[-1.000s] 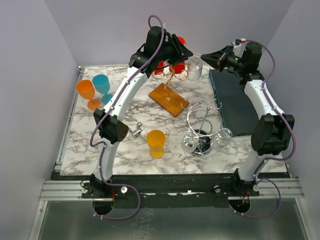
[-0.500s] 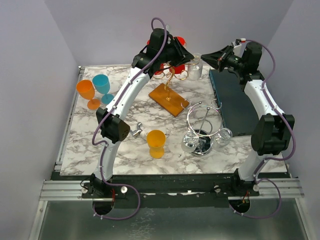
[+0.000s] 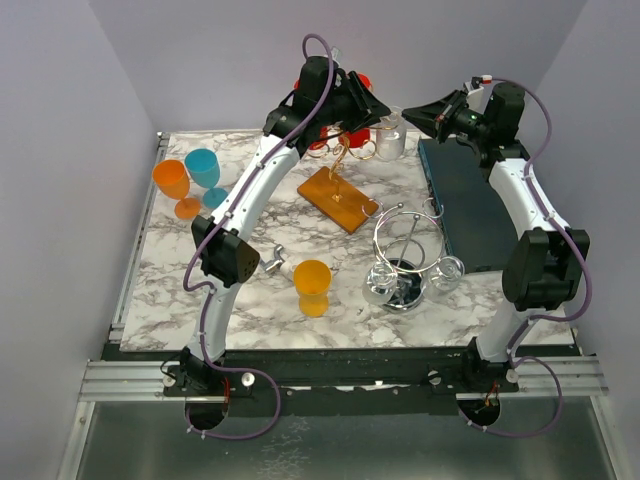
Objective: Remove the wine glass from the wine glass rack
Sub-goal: Pick up the wine glass from the wine rack.
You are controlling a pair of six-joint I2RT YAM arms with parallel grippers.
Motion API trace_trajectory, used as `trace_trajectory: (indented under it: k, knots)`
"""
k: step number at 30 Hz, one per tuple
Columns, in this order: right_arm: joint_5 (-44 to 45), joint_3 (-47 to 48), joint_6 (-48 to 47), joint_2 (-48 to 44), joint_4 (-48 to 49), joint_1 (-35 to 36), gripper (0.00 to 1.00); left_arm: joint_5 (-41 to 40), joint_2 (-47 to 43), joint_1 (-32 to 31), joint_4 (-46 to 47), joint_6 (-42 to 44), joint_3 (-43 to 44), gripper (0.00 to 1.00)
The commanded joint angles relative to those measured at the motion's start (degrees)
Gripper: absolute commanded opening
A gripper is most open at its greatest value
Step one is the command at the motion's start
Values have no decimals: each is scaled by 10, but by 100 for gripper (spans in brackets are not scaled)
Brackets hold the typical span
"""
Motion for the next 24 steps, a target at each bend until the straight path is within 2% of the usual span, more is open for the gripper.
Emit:
trace_trajectory:
  k: [1,24]
  knots:
    - [-19,26,-5,-13,1,1,1,11,-29,-5,1,7,-7,41]
    - [-44,-34,55,-37,87,-21,1,11,-28,-5,1,4,-13,42]
